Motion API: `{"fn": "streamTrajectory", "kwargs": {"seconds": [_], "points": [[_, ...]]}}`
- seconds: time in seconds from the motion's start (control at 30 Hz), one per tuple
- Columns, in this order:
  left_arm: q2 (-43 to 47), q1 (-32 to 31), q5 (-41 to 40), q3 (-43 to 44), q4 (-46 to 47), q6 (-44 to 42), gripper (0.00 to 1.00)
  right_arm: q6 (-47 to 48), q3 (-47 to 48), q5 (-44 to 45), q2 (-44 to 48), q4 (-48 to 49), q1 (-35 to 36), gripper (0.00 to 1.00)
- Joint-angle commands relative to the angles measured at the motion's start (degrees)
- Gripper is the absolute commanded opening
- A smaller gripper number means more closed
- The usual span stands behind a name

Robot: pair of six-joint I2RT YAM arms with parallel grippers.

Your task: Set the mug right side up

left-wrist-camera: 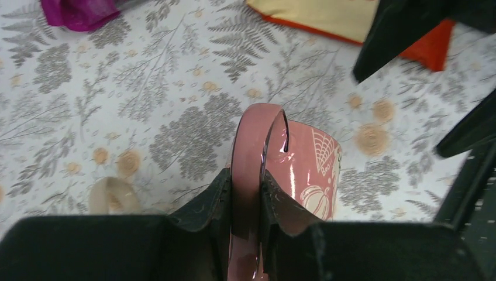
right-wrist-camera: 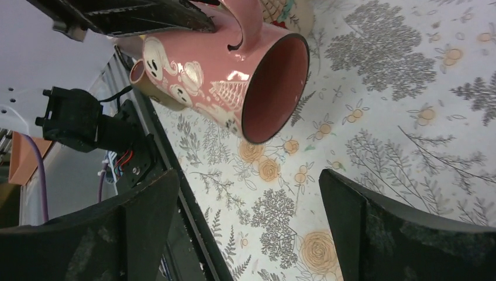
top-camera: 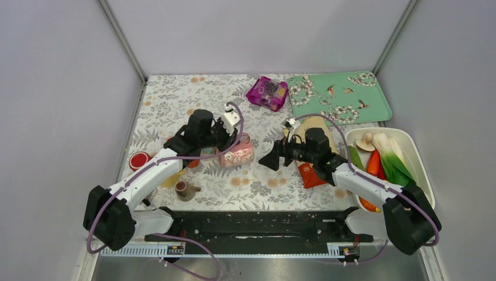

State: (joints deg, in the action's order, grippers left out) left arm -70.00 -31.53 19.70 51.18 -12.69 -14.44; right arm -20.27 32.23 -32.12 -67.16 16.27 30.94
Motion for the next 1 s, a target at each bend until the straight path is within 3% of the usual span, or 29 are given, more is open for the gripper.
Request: {"fn": "streamTrajectory", "kwargs": {"seconds": [0.0, 0.13, 0.23, 0.27, 0.37, 0.43, 0.5, 0.53, 0.57, 0.6, 0.63, 0.7, 0.77, 0.87, 0.97], "points": [[3.56, 0.37, 11.73, 4.41, 7.81, 9.03, 0.0, -1.57, 4.73, -3.24, -4.93, 8.93, 2.26, 0.99], [3.47, 0.48, 13.85, 5.37, 8.6, 12.15, 0.0, -2.85, 7.79, -6.41, -8.31, 11.85, 4.04, 0.97], [2.91, 0.6, 14.87, 7.33, 8.78, 14.14, 0.0, -5.83, 9.91, -10.34, -11.67, 15.33, 6.27, 0.84], [2.79, 0.71, 15.02, 7.96, 8.86, 14.25, 0.0, -7.57, 10.36, -12.19, -12.67, 17.44, 6.71, 0.74], [2.79, 1.5, 15.31, 8.69, 9.92, 17.58, 0.0, -12.59, 10.72, -15.18, -13.81, 22.9, 7.03, 0.25], [3.39, 2.53, 15.16, 8.81, 9.55, 18.43, 0.0, -11.11, 11.04, -14.3, -10.92, 20.66, 6.91, 0.01], [4.65, 3.52, 13.44, 9.19, 7.18, 17.02, 0.0, -6.38, 12.39, -9.7, -6.65, 12.11, 6.92, 0.0], [5.01, 3.71, 12.34, 9.78, 4.56, 15.48, 0.13, -2.78, 14.32, -6.2, -4.59, 5.09, 6.94, 0.0], [5.81, 3.9, 9.87, 10.51, 1.8, 13.07, 0.43, 2.3, 18.19, -1.3, -2.83, -5.56, 6.83, 0.0], [6.42, 4.15, 7.39, 11.63, -0.74, 11.8, 0.88, 6.41, 21.83, 4.2, -1.78, -13.76, 6.73, 0.0], [6.9, 4.42, 4.65, 12.88, -3.45, 10.75, 0.98, 10.33, 25.67, 8.97, -1.12, -21.53, 6.28, 0.0], [7.4, 4.82, -0.38, 17.27, -9.06, 7.97, 0.99, 16.73, 32.49, 19.49, -1.5, -32.4, 4.11, 0.0], [6.85, 4.98, -6.48, 22.26, -15.51, 4.83, 0.99, 19.19, 38.31, 23.21, -3.9, -38.27, -1.14, 0.0], [5.9, 5.3, -15.54, 25.91, -22.13, 1.83, 0.99, 19.56, 45.68, 25.65, -9.6, -42.34, -9.57, 0.0], [5.48, 5.97, -19.43, 23.9, -24.47, 0.0, 0.99, 23.54, 53.88, 30.54, -17.71, -44.98, -13.77, 0.0]]}}
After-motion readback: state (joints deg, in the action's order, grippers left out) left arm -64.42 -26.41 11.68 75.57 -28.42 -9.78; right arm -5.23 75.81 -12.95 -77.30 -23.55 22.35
